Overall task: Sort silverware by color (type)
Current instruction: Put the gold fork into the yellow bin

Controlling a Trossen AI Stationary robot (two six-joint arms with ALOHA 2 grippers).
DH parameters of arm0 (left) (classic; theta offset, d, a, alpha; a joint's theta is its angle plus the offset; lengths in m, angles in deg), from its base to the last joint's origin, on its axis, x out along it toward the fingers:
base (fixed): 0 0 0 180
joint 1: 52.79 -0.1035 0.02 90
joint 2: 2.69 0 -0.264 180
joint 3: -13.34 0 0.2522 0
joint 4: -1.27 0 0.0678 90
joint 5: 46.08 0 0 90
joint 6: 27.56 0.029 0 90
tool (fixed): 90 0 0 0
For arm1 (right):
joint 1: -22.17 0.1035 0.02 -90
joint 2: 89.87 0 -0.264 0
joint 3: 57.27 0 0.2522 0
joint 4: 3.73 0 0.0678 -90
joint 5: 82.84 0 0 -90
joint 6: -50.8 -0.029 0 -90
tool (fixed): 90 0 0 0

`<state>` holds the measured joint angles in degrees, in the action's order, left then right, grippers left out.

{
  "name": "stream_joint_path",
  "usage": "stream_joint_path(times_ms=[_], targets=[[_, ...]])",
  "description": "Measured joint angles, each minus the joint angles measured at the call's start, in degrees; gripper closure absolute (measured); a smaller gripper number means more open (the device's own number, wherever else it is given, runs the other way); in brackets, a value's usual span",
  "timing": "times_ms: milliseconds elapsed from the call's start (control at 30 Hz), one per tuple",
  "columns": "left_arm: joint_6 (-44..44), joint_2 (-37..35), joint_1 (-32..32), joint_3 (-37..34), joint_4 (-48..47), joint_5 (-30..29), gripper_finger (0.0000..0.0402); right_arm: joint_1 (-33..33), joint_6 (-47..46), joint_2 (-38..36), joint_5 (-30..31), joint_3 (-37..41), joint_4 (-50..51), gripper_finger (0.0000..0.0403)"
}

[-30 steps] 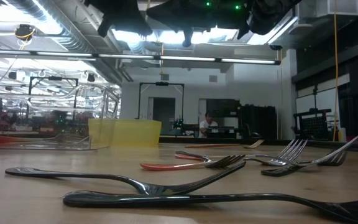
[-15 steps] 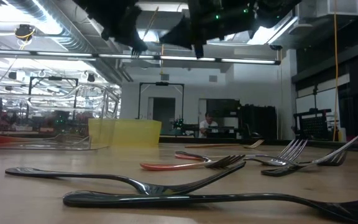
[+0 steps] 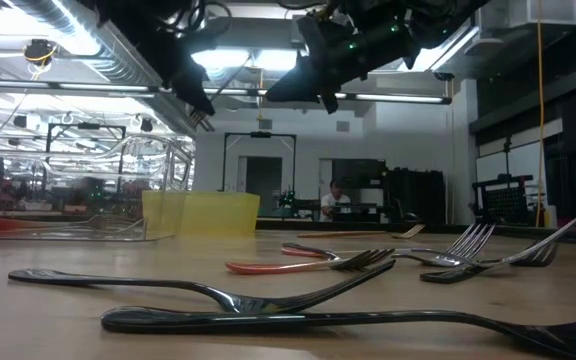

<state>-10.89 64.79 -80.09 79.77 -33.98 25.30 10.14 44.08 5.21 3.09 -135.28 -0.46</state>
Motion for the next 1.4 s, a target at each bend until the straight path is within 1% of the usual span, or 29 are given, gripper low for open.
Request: stream_joint_path(times_ms=[167, 333, 433, 533, 733, 867, 1000, 1133, 1233, 1400], targets=[[0.5, 0.4, -4.1, 0.0, -1.8, 6.1, 0.0401, 0.0, 0.0, 0.0, 0.0, 0.0, 0.4, 0.0402], [0.9, 3.5, -6.4, 0.0, -3.4, 9.2, 0.0401, 0.0, 0.0, 0.0, 0.0, 0.0, 0.5, 0.0402], [3.8, 6.6, -7.1, 0.0, -3.7, 10.5, 0.0401, 0.0, 0.0, 0.0, 0.0, 0.0, 0.4, 0.0402], [6.0, 9.8, -7.1, 0.0, -3.4, 10.7, 0.0401, 0.0, 0.0, 0.0, 0.0, 0.0, 0.4, 0.0402], [7.2, 16.2, -7.2, 0.0, -3.6, 10.7, 0.0397, 0.0, 0.0, 0.0, 0.0, 0.0, 0.5, 0.0402], [8.0, 19.2, -7.2, 0.0, -4.2, 10.5, 0.0397, 0.0, 0.0, 0.0, 0.0, 0.0, 0.9, 0.0402], [8.0, 20.7, -7.3, 0.0, -5.4, 8.9, 0.0397, 0.0, 0.0, 0.0, 0.0, 0.0, 1.9, 0.0402], [8.0, 20.7, -7.3, 0.0, -6.5, 6.3, 0.0398, 0.0, 0.0, 0.0, 0.0, 0.0, 2.0, 0.0402], [8.4, 20.7, -7.6, 0.0, -7.3, 6.0, 0.0398, 0.0, 0.0, 0.0, 0.0, 0.0, 2.2, 0.0402], [11.3, 20.6, -7.7, 0.0, -9.9, 5.9, 0.0397, 0.0, 0.0, 0.0, 0.0, 0.0, 2.2, 0.0402]])
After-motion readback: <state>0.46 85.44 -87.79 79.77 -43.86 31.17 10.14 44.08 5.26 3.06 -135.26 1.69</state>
